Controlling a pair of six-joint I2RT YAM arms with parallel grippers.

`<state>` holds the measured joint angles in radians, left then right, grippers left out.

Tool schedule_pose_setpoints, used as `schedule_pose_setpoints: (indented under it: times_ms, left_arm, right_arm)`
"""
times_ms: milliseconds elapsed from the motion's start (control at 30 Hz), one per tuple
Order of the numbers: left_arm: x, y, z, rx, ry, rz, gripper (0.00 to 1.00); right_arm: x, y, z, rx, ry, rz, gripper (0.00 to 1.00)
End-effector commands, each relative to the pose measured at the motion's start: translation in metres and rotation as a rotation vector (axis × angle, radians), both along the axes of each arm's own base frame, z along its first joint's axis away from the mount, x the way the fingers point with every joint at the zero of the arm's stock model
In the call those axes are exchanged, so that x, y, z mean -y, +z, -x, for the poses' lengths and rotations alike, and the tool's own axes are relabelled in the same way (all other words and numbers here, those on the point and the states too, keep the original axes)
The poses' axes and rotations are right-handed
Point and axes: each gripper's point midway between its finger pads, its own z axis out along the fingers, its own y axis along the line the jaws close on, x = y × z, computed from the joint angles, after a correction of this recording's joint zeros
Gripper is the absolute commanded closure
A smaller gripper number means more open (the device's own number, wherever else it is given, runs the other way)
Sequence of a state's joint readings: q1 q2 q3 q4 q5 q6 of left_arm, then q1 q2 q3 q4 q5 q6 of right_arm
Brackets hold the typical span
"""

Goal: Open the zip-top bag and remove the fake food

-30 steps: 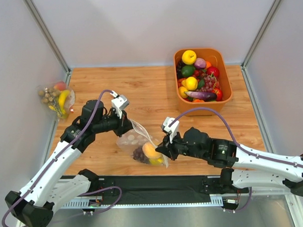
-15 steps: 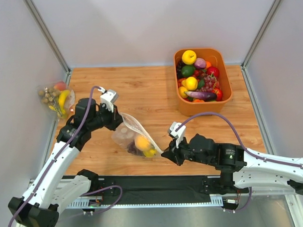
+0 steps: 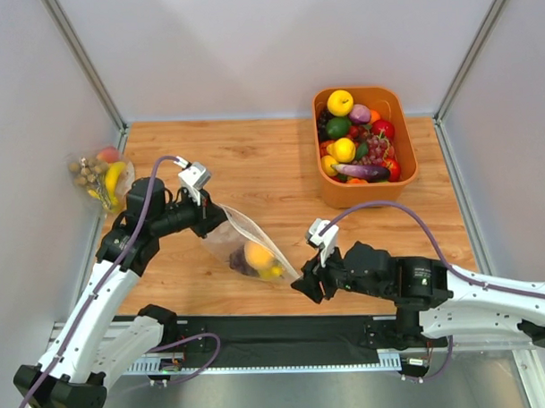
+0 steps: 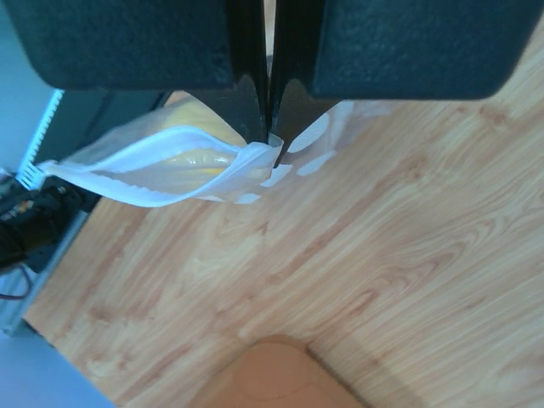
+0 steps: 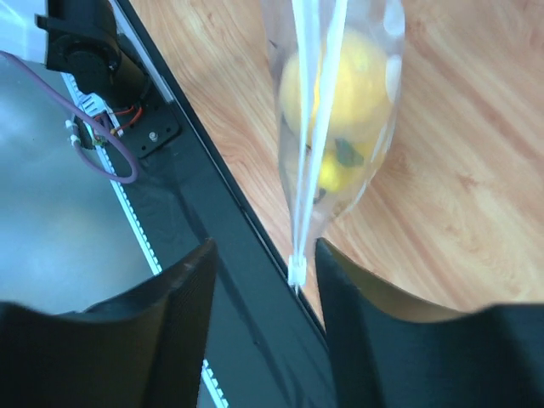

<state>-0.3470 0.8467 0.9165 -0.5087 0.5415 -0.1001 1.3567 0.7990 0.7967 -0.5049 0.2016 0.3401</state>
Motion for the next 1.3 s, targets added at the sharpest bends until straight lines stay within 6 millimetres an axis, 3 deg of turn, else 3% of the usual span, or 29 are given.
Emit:
schedule_pose_setpoints:
  times_ms: [0,33,133,233,400,633,800,1067,1267]
  left_arm:
    - [0.024,0.032,0.021,0.104,-0.222,0.109,1.0]
    - [0.029,0.034,0.026,0.111,-0.261,0.122,1.0]
    - [0.04,0.038,0.046,0.122,-0.381,0.146,1.0]
    - [0.048,0.041,0.064,0.137,-0.468,0.157,1.0]
    - [0.054,0.038,0.072,0.121,-0.509,0.156,1.0]
    - [0.057,0.036,0.076,0.117,-0.527,0.153,1.0]
    - [0.057,0.037,0.077,0.118,-0.53,0.151,1.0]
    - [0.058,0.034,0.078,0.107,-0.535,0.145,1.0]
    - [0.059,0.034,0.079,0.108,-0.541,0.143,1.0]
  right_arm:
    - [-0.002,0.053,-0.004,0.057,-0.008,-0.087,0.46]
    - [-0.004,0.075,-0.007,0.08,-0.012,-0.123,0.43]
    - [-0.004,0.103,-0.021,0.151,-0.064,-0.143,0.37]
    - [-0.01,0.112,-0.037,0.199,-0.126,-0.118,0.37]
    - [-0.034,0.103,-0.053,0.209,-0.174,-0.067,0.38]
    - [-0.054,0.086,-0.057,0.204,-0.17,-0.026,0.41]
    - [-0.053,0.085,-0.057,0.202,-0.177,-0.025,0.42]
    - [-0.036,0.104,-0.059,0.219,-0.213,-0.097,0.43]
    - [-0.035,0.093,-0.06,0.219,-0.214,-0.062,0.48]
